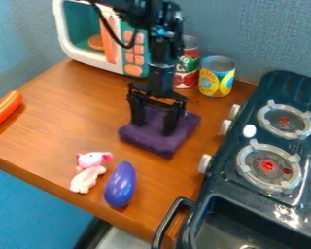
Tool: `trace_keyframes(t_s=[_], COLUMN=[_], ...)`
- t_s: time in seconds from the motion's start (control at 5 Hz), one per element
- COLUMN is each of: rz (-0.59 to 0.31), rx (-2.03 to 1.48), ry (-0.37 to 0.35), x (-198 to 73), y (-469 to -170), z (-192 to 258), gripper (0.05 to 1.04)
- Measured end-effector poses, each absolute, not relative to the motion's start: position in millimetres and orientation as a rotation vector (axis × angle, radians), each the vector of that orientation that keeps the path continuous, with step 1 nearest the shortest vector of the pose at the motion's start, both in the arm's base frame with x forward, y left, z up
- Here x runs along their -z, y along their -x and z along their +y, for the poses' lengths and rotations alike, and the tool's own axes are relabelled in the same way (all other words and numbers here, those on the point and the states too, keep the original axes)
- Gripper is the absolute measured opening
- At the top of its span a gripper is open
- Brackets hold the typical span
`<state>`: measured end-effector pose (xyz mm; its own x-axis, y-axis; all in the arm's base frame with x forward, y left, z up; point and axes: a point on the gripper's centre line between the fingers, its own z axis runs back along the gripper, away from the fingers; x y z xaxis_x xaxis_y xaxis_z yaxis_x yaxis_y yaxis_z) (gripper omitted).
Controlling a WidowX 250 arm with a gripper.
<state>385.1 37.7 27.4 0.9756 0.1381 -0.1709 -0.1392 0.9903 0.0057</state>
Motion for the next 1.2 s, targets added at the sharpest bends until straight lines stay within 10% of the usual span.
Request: trace_keyframes(t_s=[0.4, 0.8, 1.2], rz=[0.172, 0.195, 0.234], rx=[-0.232, -0.267, -0.377], ry=[0.022, -0.26, -0.356], x=[-26.3, -32.4, -49.5], y=[-359.4, -347.0, -335.6], z=[75.7, 125.0, 203.8], gripper=[1.0, 1.0, 1.0])
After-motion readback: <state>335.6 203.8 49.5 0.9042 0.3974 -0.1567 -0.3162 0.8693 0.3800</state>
